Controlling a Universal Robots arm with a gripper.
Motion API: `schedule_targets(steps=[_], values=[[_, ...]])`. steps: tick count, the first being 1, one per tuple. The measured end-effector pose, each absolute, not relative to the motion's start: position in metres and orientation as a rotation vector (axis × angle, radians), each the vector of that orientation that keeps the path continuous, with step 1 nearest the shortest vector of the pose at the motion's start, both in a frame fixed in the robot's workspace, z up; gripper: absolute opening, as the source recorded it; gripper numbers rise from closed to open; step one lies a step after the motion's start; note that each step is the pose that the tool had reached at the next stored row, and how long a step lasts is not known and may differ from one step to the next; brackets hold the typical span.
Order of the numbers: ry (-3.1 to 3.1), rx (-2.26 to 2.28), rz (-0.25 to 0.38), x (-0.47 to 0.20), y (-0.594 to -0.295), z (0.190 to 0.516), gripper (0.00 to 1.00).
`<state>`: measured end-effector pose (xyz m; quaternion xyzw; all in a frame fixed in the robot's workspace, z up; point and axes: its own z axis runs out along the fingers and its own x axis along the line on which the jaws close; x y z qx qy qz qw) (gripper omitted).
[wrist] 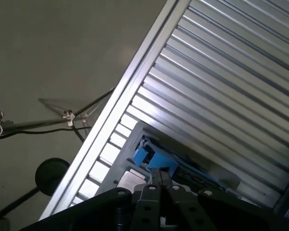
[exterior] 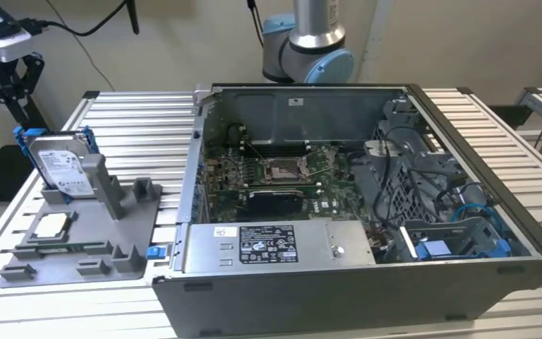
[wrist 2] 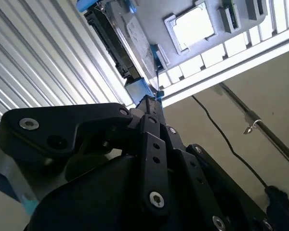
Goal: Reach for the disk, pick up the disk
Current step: 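Pick up the disk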
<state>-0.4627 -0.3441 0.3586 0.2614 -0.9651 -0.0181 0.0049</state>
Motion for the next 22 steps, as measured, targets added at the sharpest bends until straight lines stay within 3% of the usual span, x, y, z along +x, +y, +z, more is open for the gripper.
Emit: schedule_targets(steps=[22], values=[[-2.943,1.061,-0.055,-0.4627,-0.3441,0.3585,0.00]])
